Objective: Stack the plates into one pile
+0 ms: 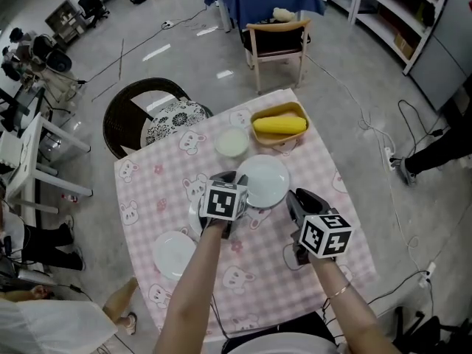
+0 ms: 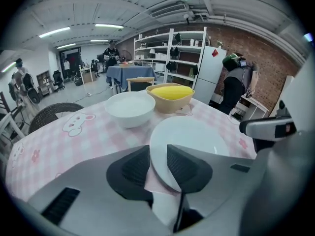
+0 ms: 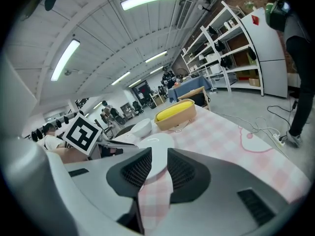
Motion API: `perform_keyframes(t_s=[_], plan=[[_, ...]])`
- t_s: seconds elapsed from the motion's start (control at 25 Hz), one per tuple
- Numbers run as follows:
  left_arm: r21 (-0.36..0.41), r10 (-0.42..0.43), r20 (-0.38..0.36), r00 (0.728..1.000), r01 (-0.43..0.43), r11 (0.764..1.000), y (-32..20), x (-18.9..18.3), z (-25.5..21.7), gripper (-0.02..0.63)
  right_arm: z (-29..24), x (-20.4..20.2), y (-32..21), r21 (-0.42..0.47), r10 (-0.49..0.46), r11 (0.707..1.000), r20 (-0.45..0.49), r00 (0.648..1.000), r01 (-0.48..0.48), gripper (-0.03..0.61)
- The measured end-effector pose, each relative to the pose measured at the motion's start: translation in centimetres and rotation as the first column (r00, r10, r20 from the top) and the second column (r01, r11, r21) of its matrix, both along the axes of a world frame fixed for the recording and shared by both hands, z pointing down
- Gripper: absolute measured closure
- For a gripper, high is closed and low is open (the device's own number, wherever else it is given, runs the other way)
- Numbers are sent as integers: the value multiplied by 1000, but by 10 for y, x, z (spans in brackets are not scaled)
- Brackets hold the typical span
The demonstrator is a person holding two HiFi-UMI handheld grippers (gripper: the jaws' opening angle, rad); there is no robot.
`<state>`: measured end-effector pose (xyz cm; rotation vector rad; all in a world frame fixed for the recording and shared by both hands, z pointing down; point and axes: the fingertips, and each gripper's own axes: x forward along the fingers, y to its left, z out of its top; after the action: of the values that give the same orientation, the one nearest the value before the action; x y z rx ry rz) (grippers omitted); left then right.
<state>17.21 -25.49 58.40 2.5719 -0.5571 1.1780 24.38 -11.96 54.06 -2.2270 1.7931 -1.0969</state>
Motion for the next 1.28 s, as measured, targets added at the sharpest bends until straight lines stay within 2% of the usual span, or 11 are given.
perform_keyframes(t_s=[0.72,1.04,1.28], plan=[[-43,-8,1,1000,8,999,3,-5,-4,517,24,7,-18,-102,-20,995,4,1000,20,439],[-49,-20,-1,1000,20,999,2,-7,-5,522,39,13,-33,-207,-28,978,-16,999,24,420],[-56,-27,-5,1000,27,998,3,-7,-7,525,44,15,-35,-314,-39,949,-43,998,24,441]])
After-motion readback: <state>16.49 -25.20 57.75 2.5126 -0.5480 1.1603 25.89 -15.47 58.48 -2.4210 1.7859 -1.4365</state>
